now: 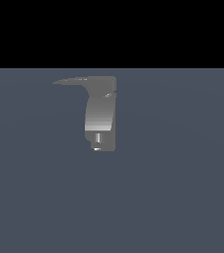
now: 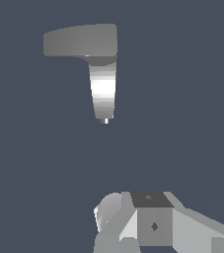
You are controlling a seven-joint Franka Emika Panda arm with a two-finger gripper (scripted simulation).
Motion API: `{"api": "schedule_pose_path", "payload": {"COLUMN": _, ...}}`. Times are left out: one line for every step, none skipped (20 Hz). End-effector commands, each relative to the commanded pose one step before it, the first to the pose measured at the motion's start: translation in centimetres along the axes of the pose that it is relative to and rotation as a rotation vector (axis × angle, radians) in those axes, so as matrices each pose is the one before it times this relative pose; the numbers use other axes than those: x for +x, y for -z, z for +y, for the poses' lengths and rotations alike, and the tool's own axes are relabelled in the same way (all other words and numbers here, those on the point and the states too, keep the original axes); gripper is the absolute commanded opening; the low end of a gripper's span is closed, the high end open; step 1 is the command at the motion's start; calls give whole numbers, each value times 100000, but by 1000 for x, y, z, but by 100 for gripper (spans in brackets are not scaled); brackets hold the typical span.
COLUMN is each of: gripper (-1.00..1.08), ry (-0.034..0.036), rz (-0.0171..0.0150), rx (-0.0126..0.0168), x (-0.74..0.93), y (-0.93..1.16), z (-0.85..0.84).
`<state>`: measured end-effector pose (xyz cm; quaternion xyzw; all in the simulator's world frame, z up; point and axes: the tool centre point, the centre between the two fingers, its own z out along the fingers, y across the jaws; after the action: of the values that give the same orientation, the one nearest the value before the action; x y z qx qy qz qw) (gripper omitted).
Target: Turn on the faucet by rotating a designated handle.
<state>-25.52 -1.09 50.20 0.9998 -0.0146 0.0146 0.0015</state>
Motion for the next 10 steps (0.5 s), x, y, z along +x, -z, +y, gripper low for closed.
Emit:
{"api": "schedule_pose_path", "payload": {"gripper": -100, "ry": 0, "rz": 0, "rx": 0, "x": 0, "y": 0, "z": 1}}
{"api": "schedule_pose_path", "payload": {"gripper": -100, "ry": -69, "rz": 0, "rx": -3, "x": 2, "y": -8, "z": -7}}
{"api": "schedule_pose_path", "payload": {"gripper": -100, "ry": -138, "rz": -3, "rx": -1, "x": 9, "y": -23, "z": -40}}
{"api": "schedule_pose_path", "payload": {"gripper": -100, "ry": -239, "rz": -5, "rx": -3, "x": 14, "y": -39, "z": -64}}
{"api": "schedule_pose_path", "payload": {"gripper": -100, "ry": -352, "rz": -7, "rx": -4, "x": 20, "y": -55, "z": -84}}
{"api": "schedule_pose_path", "payload": {"gripper": -100, "ry": -447, "rz": -9, "rx": -5, "x": 26, "y": -70, "z": -109}}
{"api": "schedule_pose_path", "payload": {"gripper": -100, "ry": -552, "rz": -11, "rx": -6, "x": 32, "y": -86, "z": -132}}
{"api": "schedule_pose_path", "payload": {"gripper": -100, "ry": -648, "rz": -13, "rx": -7, "x": 37, "y": -102, "z": -158}}
{"api": "schedule_pose_path", "payload": {"gripper": -100, "ry": -750, "rz": -15, "rx": -8, "x": 43, "y": -118, "z": -182}}
{"api": "schedule_pose_path", "payload": {"gripper": -100, "ry": -848, "rz": -17, "rx": -9, "x": 49, "y": -133, "z": -207}}
